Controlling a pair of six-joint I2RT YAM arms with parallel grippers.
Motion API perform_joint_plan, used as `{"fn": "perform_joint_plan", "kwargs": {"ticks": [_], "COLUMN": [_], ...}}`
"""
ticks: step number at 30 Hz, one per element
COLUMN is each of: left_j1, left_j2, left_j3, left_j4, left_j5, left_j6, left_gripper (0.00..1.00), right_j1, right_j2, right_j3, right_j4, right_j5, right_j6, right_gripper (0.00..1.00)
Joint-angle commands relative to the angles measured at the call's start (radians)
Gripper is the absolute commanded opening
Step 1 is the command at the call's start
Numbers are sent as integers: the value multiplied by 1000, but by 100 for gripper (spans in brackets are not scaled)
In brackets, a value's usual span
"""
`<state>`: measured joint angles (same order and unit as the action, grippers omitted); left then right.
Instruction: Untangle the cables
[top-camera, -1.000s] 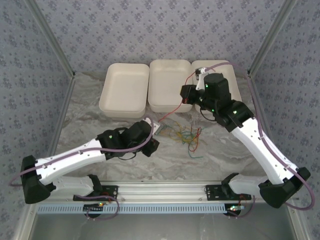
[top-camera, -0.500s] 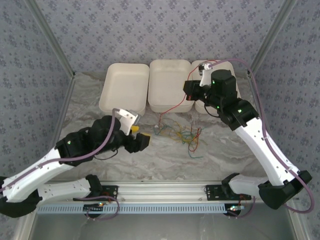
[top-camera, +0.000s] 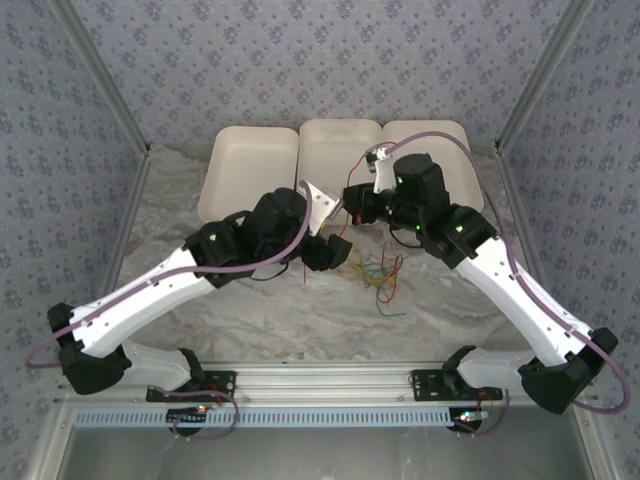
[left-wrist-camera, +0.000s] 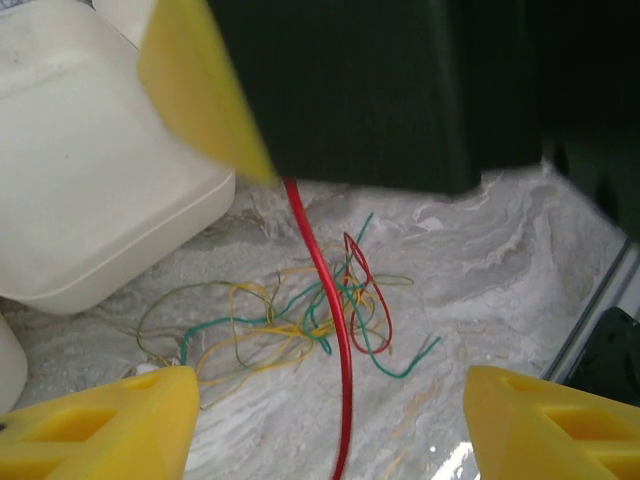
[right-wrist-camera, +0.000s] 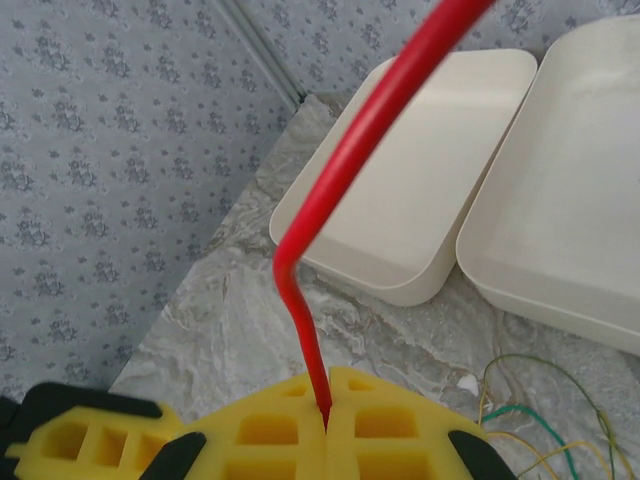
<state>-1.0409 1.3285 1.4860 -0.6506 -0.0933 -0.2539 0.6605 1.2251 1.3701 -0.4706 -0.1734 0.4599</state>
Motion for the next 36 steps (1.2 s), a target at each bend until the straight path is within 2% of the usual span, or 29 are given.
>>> {"fn": "perform_joint_plan", "kwargs": {"ticks": [1,10,14,19,23,26,27,30,36], "left_j1": [23,56,58,63,112,163,180,249,470], "left_j2": [41,62,53,9,-31,-52,-57,-60,-30], "left_j3": [42,4,-10,-54,-88,-110,-112,-109,-93], "left_j4": [15,62,82,107,111,115,110,90,84], "left_j5": [28,38,60,52,91,121,127,149,226], "left_j6": [30,3,-9,-32,-73,-92,-96,-108,-132], "left_gripper": [67,29,0,0,0,0,0,0,0], "right_j1": [11,18,14,3,-4,-7,-5,-1,24], "right_j2": [1,-13,-12,-15,-26,-42,-53,-99,-230], "right_j3": [-14,-52,-56,-56,-55,-46,-46,-53,-130], "right_j4": [20,78,84,83,83,77,77,66,26], "right_j5": [-19,-64,-63,-64,-61,-45,-39,-11,83], "right_j6": [31,93,107,111,112,114,112,106,102], "right_gripper": [0,0,0,0,2,37,46,58,59]}}
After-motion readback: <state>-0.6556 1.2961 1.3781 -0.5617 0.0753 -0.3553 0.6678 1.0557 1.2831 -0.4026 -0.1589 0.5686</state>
